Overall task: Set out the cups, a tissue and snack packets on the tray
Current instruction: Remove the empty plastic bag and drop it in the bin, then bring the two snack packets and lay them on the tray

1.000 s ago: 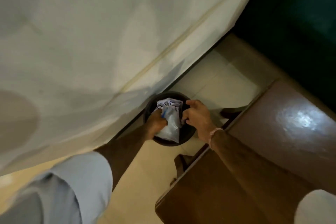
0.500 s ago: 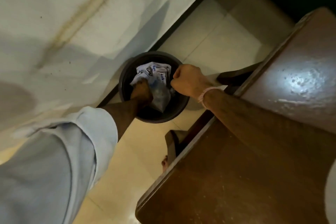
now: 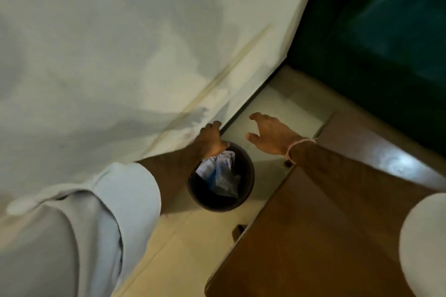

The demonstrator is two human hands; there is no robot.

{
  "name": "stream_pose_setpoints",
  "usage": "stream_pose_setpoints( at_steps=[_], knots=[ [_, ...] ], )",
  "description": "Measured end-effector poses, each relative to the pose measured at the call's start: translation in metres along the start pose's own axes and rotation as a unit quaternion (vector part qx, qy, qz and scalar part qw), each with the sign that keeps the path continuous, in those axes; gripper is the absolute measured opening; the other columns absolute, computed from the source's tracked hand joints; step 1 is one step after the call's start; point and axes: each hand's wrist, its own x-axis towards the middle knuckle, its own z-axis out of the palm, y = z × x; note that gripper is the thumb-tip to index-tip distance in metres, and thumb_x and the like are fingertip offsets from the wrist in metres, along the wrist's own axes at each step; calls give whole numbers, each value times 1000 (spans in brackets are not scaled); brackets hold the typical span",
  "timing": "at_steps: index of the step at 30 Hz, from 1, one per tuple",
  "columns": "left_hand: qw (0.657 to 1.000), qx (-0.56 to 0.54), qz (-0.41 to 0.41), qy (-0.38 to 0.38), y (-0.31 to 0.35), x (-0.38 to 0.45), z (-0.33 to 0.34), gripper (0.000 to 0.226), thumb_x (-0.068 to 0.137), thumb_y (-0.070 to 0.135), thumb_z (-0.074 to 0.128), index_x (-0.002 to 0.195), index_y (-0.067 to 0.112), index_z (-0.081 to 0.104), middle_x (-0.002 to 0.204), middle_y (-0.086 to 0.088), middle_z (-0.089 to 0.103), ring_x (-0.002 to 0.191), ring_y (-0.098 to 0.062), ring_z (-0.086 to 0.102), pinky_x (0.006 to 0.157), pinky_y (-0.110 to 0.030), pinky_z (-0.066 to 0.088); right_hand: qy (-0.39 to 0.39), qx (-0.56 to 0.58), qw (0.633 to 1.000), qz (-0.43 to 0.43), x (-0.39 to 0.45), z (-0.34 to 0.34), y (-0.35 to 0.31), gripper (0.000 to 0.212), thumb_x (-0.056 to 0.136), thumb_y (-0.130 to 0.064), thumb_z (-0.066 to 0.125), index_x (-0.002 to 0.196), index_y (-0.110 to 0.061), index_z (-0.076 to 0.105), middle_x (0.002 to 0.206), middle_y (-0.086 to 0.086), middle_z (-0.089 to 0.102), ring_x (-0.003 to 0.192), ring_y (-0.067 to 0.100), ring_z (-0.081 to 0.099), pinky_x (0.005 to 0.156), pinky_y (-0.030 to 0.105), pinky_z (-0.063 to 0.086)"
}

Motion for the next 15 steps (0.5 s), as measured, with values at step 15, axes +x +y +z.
stream_pose_setpoints(
  at_steps=[15],
  knots=[
    [966,43,166,195,294,-169,-245,78,85,35,67,150,15,28,149,-16,39,134,-36,39,104,-46,40,233,13,972,-8,-195,-305,-39,68,94,-36,59,150,-19,25,156,10,35,139,32,40,114,47,34]
  ],
)
